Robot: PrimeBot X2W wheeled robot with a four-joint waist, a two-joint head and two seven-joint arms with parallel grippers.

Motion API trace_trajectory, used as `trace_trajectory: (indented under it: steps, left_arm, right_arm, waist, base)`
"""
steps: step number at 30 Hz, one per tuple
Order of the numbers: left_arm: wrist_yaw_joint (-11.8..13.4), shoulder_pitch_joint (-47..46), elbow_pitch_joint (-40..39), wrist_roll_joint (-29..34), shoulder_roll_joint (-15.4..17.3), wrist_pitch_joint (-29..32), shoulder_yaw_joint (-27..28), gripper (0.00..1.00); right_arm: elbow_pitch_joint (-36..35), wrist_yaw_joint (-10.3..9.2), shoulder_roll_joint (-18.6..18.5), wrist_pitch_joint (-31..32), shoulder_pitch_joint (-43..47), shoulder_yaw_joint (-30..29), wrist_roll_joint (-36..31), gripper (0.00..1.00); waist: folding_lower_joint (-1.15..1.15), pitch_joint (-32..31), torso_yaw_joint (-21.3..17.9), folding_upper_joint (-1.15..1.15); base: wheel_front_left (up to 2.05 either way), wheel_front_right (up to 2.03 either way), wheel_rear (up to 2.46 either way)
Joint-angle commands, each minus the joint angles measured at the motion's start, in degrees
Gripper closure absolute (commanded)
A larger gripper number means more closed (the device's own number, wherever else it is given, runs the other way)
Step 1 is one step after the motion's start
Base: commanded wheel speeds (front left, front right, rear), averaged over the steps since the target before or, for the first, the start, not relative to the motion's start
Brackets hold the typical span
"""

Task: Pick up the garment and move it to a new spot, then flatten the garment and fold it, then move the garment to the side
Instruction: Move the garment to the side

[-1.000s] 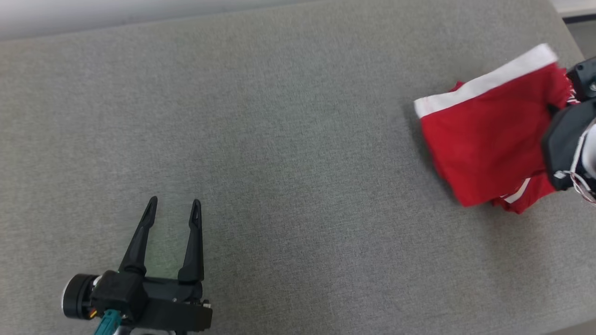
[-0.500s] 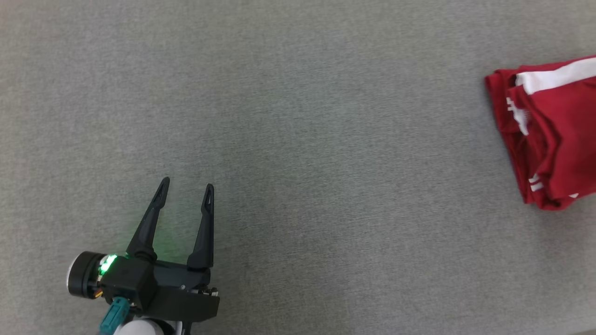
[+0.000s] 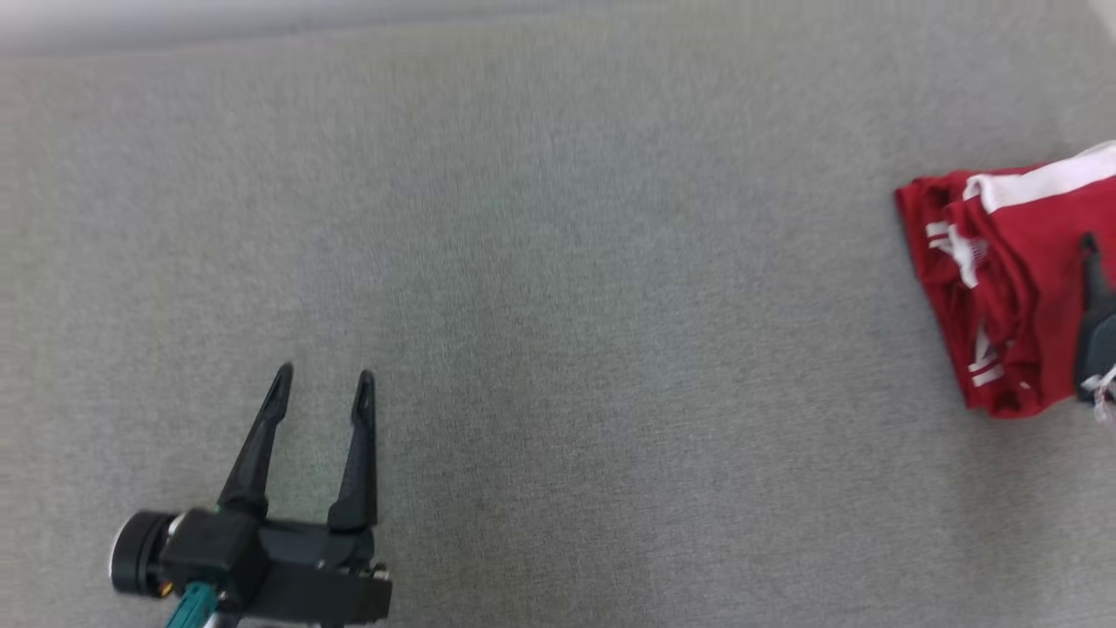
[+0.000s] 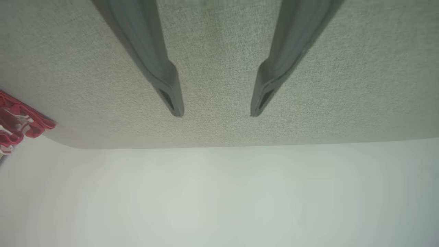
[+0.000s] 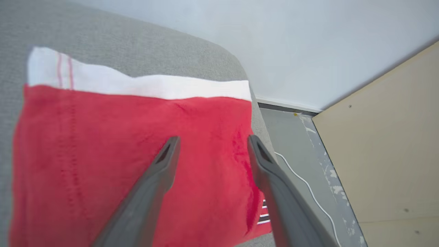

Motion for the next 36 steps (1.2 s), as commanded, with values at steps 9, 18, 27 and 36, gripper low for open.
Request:
trace_trajectory:
  steps: [9, 18, 27, 36]
  left_arm:
    - [0.9, 7.1, 1.9, -2.5, -0.7, -0.1, 4.1, 0.00]
    - [2.3, 10.9, 5.8, -4.0, -0.8, -0.1, 7.9, 0.00]
    - [1.6, 12.4, 10.6, -2.1, -0.8, -0.1, 8.9, 0.00]
    - [1.2, 13.3, 12.0, -1.3, -0.8, -0.1, 8.6, 0.00]
  right_arm:
    - [-12.7, -0.02, 5.7, -6.0, 12.1, 3.5, 6.9, 0.00]
    - [-19.6, -0.02, 9.8, -11.5, 22.9, 6.8, 15.8, 0.00]
    - [-15.8, -0.02, 12.3, -20.7, 28.6, 14.1, 17.9, 0.00]
    - [-10.5, -0.02, 14.8, -24.6, 28.5, 15.2, 17.1, 0.00]
  waist:
    - [0.00, -15.2, -0.4, 0.00]
    - [0.00, -20.7, 1.1, 0.00]
    - [0.00, -23.4, 4.2, 0.00]
    - [0.00, -24.8, 5.3, 0.00]
  base:
    - [0.00, 0.00, 0.00]
    - [0.00, 0.00, 0.00]
    - [0.00, 0.00, 0.00]
    - [0.00, 0.00, 0.00]
